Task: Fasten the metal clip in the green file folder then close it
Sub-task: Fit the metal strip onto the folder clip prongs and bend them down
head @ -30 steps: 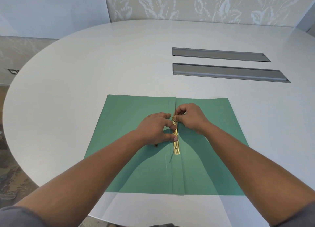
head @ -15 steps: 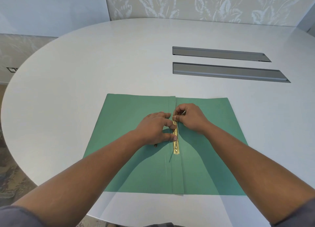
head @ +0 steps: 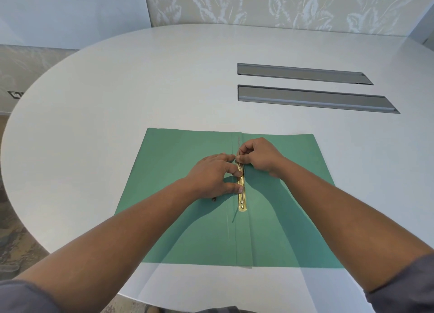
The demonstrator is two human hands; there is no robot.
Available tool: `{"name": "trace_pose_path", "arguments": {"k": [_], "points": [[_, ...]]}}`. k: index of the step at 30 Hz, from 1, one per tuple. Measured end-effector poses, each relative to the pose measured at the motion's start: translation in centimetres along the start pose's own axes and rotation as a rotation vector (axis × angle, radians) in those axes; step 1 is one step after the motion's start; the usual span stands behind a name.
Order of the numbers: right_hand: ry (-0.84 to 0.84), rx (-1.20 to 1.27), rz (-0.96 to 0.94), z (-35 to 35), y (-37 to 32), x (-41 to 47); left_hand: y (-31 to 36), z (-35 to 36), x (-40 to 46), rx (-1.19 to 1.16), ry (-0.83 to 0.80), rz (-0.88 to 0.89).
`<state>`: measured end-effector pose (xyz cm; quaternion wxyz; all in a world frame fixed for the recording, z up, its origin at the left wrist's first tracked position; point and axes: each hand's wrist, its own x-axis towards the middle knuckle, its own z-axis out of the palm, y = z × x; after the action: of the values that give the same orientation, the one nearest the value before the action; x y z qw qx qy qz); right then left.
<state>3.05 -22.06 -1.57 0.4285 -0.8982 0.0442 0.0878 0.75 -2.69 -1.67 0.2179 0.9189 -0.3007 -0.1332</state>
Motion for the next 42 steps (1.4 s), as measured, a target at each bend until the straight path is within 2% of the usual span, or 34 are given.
{"name": "trace_pose_path", "arguments": {"k": [10,19,29,36,42], "points": [[0.042,0.189,0.156,0.3,-0.7,0.3,0.0,0.0,0.0,0.001,0.005,0.003],[0.122,0.235,0.218,0.5,-0.4,0.4,0.0,-0.1,0.0,0.000,-0.003,-0.014],[0.100,0.154,0.182,0.7,-0.7,0.1,-0.1,-0.1,0.0,-0.013,-0.002,-0.025],[0.148,0.178,0.163,1.0,-0.8,-0.4,-0.1,0.0,-0.2,-0.016,0.003,-0.013],[0.237,0.015,0.039,1.7,0.0,-1.5,0.1,-0.1,-0.3,-0.021,-0.005,-0.012]]}}
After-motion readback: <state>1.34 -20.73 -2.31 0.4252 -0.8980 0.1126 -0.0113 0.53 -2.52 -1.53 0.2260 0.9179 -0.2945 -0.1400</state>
